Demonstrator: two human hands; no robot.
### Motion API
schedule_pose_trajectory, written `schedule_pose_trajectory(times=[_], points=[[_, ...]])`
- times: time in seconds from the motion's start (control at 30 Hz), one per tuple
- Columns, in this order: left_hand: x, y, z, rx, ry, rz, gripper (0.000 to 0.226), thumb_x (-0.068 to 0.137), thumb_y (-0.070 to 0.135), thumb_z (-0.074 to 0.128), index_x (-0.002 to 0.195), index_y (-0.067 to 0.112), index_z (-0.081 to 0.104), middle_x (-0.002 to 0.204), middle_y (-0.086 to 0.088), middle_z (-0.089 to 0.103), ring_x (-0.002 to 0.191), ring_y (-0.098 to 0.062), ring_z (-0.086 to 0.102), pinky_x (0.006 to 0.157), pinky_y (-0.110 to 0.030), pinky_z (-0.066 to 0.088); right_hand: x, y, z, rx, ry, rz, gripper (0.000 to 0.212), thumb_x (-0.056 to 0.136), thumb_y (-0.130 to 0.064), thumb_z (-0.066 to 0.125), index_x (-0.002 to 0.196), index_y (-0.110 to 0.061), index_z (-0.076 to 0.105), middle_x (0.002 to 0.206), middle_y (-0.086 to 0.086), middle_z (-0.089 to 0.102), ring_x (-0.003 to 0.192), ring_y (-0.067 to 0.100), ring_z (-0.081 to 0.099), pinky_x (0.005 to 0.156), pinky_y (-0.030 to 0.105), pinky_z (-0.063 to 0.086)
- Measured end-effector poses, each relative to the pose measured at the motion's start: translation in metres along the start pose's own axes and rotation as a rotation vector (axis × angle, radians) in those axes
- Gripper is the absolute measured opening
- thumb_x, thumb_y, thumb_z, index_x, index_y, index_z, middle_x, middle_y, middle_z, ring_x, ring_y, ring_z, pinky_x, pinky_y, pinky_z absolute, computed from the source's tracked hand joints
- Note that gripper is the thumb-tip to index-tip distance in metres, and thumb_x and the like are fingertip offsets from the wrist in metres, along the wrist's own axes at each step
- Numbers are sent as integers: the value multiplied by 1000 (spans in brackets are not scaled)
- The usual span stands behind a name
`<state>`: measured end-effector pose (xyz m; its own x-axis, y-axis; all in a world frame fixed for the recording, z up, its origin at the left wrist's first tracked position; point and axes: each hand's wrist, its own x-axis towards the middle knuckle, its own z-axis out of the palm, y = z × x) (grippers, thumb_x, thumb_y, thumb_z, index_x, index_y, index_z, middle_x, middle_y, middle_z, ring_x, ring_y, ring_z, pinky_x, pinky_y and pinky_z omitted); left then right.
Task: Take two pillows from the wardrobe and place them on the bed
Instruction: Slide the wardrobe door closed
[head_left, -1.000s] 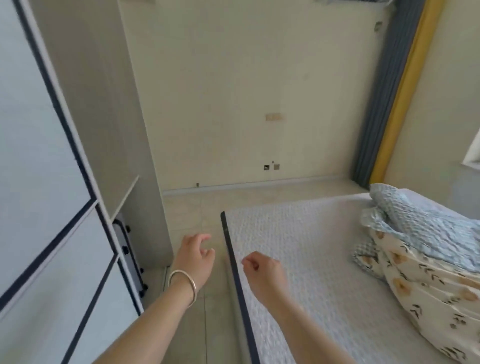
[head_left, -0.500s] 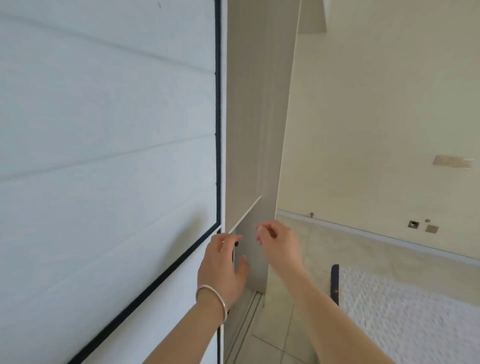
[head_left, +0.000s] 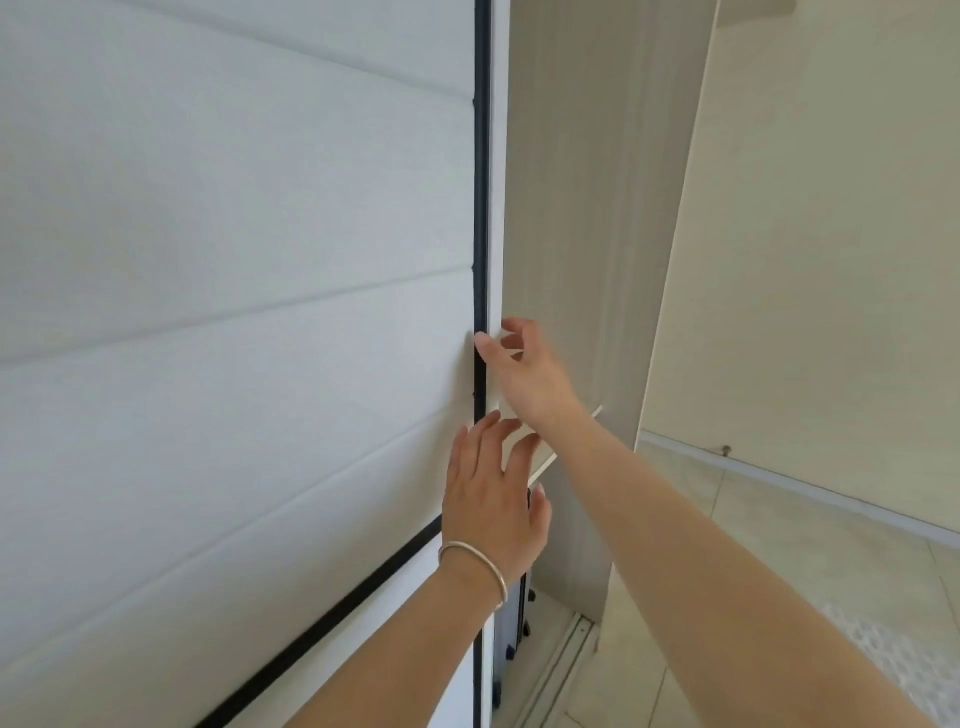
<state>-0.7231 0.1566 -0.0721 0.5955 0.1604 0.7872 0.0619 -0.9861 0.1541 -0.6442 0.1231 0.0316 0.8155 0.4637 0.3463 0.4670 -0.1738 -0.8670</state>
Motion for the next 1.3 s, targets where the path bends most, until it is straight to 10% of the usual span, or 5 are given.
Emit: schedule_pose_trajectory(times=[0.13,0.73,1.3], points=[[12,-2,22,202,5,-96,65,65,24,67,124,14,43,143,-24,39,138,-33,19,113,-46,12,26,10,4,55,-167,-71,43,89,-52,46,83,-9,47,74,2,52,70,20,52,65,29,42],[54,-1,89,395,-83,-122,74,61,32,70,128,15,43,144,-25,38,140,-34,16,114,-41,9,83,55,-13,-57,-124,-380,52,91,-52,35,83,-3,49,68,10,58,66,26,56,69,45,49],[142,22,214,238,-88,-78,72,67,43,61,132,15,50,151,-19,29,145,-23,-13,115,-36,5,186,123,-76,93,-19,-159,31,99,-34,34,72,-22,45,69,-11,48,65,0,46,59,5,38]])
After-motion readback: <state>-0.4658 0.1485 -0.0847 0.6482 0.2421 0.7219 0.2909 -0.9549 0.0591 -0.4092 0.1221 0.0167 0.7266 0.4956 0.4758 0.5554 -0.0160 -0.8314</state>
